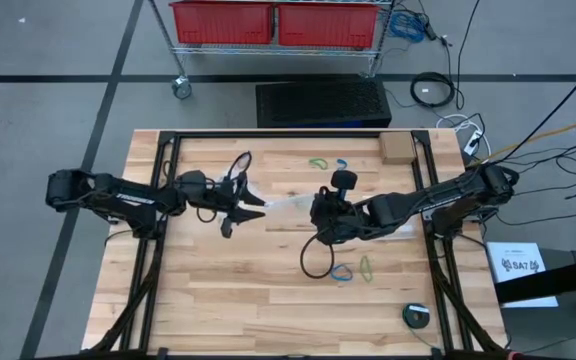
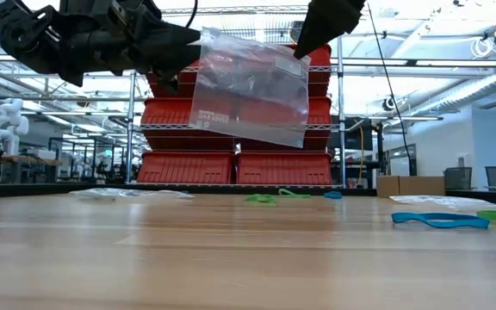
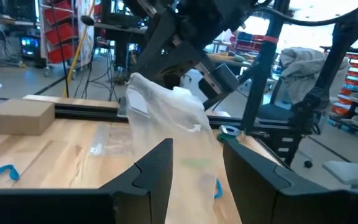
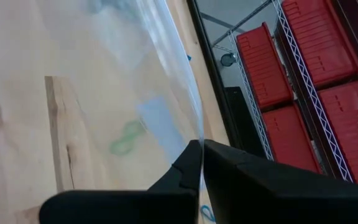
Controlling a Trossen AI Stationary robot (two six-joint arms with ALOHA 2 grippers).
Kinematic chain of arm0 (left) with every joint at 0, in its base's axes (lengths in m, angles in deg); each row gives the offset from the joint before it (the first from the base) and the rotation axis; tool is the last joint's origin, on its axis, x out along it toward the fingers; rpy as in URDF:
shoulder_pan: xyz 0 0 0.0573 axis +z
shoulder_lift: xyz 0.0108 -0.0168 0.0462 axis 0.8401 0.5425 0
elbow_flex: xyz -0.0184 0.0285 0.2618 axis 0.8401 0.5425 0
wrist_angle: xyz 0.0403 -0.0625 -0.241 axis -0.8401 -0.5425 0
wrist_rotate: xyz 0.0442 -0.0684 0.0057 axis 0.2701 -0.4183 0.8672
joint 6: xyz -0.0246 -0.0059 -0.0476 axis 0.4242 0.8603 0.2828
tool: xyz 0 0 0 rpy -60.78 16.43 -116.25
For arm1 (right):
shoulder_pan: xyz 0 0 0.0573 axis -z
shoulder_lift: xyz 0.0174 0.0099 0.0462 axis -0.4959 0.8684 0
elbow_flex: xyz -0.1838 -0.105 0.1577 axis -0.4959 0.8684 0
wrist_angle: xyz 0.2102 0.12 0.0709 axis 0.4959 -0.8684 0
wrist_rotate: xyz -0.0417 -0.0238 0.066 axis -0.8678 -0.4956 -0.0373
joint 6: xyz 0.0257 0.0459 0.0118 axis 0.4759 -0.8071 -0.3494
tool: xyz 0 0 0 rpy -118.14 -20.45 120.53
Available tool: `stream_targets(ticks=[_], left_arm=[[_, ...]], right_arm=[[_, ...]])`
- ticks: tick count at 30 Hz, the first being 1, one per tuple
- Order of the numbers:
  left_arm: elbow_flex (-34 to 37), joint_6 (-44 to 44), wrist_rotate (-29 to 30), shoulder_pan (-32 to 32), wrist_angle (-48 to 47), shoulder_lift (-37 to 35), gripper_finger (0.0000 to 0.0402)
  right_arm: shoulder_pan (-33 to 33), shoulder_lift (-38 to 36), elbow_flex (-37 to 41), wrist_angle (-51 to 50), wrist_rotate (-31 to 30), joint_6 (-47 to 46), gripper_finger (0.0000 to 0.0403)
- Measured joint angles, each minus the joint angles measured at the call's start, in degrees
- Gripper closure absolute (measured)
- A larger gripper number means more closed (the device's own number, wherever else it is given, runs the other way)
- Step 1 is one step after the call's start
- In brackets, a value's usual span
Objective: Sort rubber bands
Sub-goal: Open the bottom left transparent zip bag
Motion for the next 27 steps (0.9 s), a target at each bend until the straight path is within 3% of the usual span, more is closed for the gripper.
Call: stream_targets(ticks=[7, 12, 27], left_arm=[[0.0, 0.04, -0.65, 0.0, 0.7, -0.02, 0.0253], [0.0, 0.49, 4.77, 0.0, 1.22, -0.04, 0.0253], [-1.9, 3.04, 2.83, -1.23, 1.15, -0.07, 0.0253]], right_arm=[[0.01, -0.03, 0.0, -0.74, 0.04, 0.31, 0.0403], [0.01, -0.07, 0.0, -0.52, 0.07, 0.31, 0.0403], [0.53, -0.11, 0.0, 0.13, 0.05, 0.47, 0.0403]])
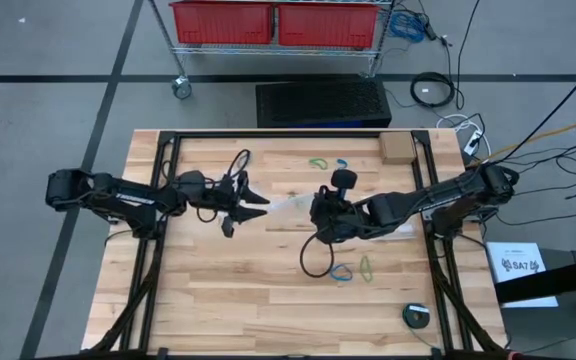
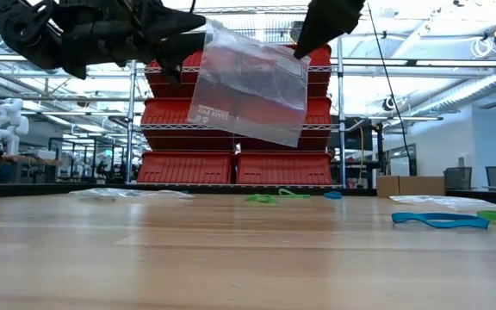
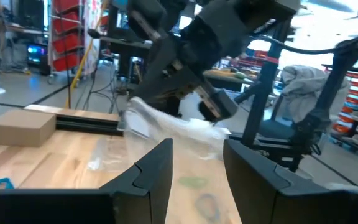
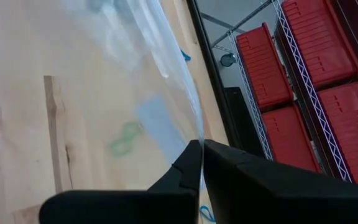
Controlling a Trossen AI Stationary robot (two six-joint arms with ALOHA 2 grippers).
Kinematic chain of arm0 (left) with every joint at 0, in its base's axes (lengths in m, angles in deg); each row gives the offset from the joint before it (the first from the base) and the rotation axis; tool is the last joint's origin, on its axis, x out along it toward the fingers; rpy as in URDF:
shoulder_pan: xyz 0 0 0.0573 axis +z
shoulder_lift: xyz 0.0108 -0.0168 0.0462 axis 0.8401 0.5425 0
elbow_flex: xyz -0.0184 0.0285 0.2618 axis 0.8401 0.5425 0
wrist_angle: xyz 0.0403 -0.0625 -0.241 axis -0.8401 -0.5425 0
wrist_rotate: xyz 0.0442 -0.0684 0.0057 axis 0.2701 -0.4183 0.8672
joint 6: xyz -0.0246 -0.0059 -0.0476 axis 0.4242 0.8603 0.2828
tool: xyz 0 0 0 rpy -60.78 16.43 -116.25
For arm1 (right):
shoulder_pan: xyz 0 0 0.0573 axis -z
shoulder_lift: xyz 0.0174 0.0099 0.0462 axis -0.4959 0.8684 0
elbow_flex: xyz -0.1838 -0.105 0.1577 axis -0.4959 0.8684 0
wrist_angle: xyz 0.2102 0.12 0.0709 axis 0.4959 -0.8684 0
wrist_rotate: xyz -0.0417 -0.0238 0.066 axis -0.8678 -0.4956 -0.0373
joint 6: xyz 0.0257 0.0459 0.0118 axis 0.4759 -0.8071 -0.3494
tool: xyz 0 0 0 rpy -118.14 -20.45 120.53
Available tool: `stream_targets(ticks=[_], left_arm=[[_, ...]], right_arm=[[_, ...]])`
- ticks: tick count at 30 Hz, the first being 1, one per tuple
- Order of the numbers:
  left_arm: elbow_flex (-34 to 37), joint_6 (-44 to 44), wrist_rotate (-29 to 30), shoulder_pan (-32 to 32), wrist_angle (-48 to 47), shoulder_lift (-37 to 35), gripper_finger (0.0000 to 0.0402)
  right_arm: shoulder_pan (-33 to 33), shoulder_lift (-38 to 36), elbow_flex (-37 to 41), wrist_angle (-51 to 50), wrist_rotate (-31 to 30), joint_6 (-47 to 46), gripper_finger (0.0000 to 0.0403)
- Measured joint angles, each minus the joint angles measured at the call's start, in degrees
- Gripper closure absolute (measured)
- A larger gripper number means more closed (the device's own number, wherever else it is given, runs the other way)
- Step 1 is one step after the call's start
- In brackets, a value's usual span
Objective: Sort rubber bands
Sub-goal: Open the bottom left transparent zip bag
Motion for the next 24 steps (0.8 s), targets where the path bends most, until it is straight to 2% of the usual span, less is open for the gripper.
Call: stream_targets(ticks=[8, 13, 21, 24], left_arm=[[-0.02, -0.48, -1.64, 0.02, -1.19, 0.0, 0.0253], [-0.04, -0.57, 4.92, 0.2, -2.26, 0.0, 0.0253], [-0.04, -0.48, 5.81, 0.14, -2.95, 0.0, 0.0255], [-0.07, -0.52, 7.91, 0.13, -2.95, 0.02, 0.0271]], right_arm=[[0.48, 0.0, 0.0, -0.04, -0.58, -0.28, 0.0403], [0.46, 0.0, 0.0, 0.29, -0.31, -0.31, 0.0403], [0.46, 0.0, 0.0, 1.1, -0.03, -0.24, 0.0403], [0.46, 0.0, 0.0, 1.64, 0.1, -0.22, 0.0403]])
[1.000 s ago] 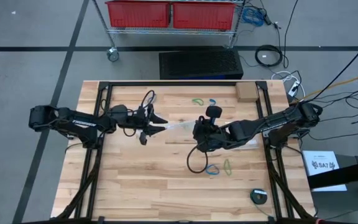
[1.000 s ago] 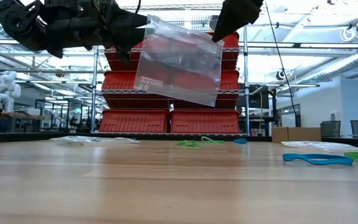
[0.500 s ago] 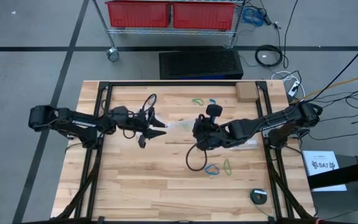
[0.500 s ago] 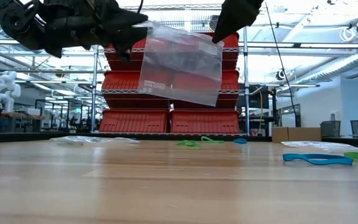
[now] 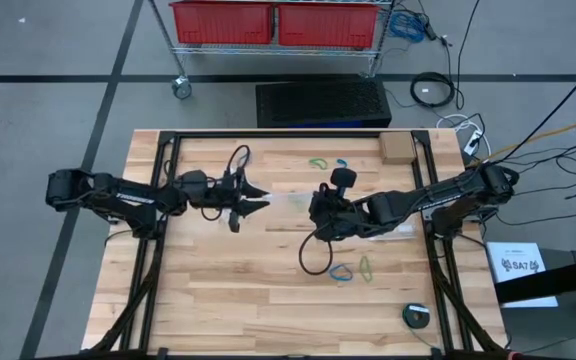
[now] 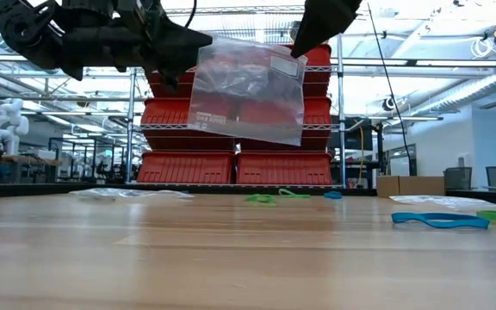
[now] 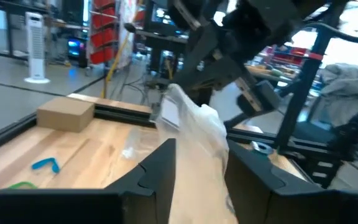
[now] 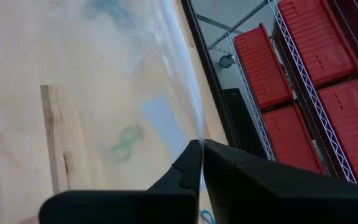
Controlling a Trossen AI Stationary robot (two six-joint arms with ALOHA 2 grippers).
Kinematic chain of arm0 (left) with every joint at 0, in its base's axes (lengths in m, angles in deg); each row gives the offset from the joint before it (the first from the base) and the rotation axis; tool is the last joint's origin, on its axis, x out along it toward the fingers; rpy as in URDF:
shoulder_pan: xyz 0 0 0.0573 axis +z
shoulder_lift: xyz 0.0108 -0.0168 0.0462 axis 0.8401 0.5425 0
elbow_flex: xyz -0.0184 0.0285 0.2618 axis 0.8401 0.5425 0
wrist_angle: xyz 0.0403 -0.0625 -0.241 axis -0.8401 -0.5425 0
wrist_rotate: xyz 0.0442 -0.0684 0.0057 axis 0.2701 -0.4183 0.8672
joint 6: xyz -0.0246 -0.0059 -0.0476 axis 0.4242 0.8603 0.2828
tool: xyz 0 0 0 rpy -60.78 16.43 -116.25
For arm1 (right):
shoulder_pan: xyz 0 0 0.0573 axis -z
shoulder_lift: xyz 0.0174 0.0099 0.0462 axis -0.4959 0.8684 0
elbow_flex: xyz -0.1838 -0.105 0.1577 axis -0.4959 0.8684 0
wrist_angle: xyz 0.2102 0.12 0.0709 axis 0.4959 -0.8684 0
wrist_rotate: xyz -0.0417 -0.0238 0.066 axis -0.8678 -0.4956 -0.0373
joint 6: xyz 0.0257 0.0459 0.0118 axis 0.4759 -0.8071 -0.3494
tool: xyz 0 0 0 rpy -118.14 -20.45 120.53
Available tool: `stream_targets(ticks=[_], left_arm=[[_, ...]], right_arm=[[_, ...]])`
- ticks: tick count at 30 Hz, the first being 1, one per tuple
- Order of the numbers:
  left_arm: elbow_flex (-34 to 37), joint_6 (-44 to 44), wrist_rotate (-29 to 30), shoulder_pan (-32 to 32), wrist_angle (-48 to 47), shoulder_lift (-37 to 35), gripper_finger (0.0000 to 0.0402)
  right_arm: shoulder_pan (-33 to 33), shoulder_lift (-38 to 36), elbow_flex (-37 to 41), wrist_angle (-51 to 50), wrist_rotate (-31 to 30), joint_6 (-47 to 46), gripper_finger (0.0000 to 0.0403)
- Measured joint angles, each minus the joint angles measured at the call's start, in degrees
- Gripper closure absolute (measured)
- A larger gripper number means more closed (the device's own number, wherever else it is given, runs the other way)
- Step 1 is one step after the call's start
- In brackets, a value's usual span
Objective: Sort rubber bands
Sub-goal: Open the bottom left transparent zip bag
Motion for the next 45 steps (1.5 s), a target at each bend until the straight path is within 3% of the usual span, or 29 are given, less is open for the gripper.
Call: stream_targets(ticks=[8, 13, 20, 23, 26, 29, 37, 45], left_arm=[[-0.02, -4.17, 1.7, 0.0, -0.18, -0.02, 0.0392], [-0.02, -7.46, 2.52, 0.02, -1.91, -0.01, 0.0397], [-0.02, -15.96, 6.48, 0.02, -11.72, 0.0, 0.0399], [-0.02, -18.89, 6.64, 0.01, -14.09, 0.0, 0.0399], [-0.02, -20.76, 6.58, 0.0, -14.14, 0.0, 0.0399], [-0.02, -22.06, 6.41, 0.0, -14.08, 0.0, 0.04], [-0.02, -22.12, 6.29, 0.01, -14.01, 0.0, 0.04], [-0.02, -22.03, 6.19, 0.0, -14.24, 0.0, 0.04]], right_arm=[[0.0, -0.02, 0.0, 0.9, 1.25, 0.07, 0.0403], [0.04, -0.02, 0.0, 4.13, 3.09, -1.89, 0.0389], [0.44, -0.15, 0.0, 3.95, 4.11, -2.88, 0.0318], [2.71, -0.33, -0.19, 4.94, 11.92, -2.93, 0.029], [6.54, -0.03, -0.29, 9.79, 24.71, -2.06, 0.0274], [9.76, 1.14, -0.33, 15.31, 31.95, 1.12, 0.0269], [14.84, 7.03, -0.42, 28.04, 38.91, 7.23, 0.0274], [14.99, 11.37, -0.36, 34.02, 39.01, 7.8, 0.0289]])
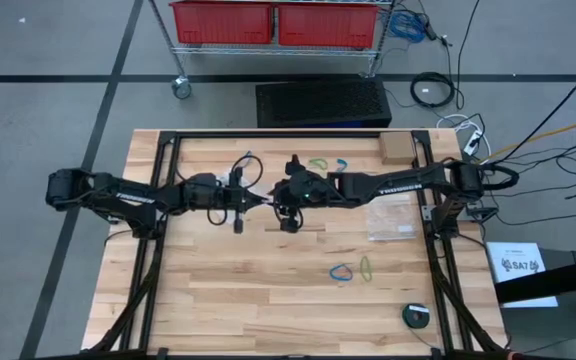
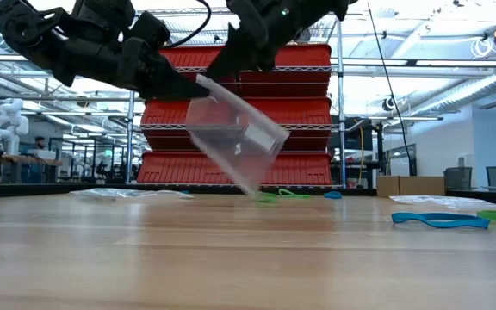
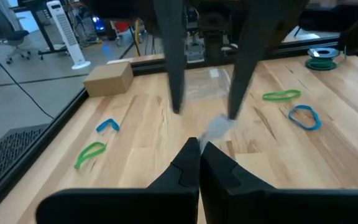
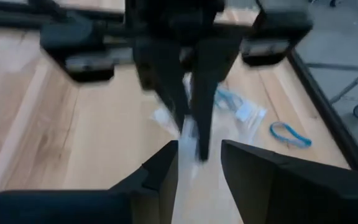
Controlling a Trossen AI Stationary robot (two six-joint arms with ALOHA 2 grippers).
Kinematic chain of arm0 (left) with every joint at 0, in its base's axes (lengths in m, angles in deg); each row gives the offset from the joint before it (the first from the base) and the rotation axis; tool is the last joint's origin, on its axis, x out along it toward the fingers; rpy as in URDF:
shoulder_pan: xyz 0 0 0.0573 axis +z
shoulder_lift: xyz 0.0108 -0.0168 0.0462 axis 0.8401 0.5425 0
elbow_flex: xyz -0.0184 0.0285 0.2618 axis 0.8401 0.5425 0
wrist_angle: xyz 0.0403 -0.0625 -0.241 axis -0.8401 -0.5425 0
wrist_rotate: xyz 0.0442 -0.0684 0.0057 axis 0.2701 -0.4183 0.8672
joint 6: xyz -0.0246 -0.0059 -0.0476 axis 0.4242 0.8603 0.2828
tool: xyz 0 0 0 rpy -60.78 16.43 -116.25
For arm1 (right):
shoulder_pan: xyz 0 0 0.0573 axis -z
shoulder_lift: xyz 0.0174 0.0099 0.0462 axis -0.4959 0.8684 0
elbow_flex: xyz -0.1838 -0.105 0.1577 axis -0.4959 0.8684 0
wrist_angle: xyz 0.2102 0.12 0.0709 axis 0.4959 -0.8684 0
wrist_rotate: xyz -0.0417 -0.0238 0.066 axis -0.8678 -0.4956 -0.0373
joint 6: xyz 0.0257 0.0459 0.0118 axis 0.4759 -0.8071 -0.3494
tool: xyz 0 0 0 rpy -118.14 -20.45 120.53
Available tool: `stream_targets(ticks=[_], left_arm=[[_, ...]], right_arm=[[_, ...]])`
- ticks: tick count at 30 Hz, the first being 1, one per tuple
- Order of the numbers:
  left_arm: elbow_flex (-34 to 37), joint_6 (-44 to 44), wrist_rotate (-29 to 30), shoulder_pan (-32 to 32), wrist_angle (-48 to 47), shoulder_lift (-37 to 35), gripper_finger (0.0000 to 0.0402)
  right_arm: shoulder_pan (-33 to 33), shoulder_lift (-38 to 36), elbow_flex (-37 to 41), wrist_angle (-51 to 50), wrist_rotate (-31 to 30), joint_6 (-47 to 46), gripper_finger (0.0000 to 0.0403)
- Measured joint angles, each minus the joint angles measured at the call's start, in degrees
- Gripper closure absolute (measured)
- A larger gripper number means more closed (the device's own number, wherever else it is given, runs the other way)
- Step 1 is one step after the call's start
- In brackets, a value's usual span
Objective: Sort rubber bands
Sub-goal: Open the bottom left transparent zip bag
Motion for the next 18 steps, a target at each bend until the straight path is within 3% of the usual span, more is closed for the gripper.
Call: stream_targets(ticks=[14, 18], left_arm=[[0.0, 1.49, -0.07, 0.02, -0.29, 0.02, 0.0401], [0.0, 1.55, -0.05, 0.02, 0.0, 0.02, 0.0401]], right_arm=[[-0.64, 0.11, -0.03, -0.22, -0.73, -1.22, 0.0293], [-1.27, 0.11, -0.03, -0.33, -4.54, 0.11, 0.0293]])
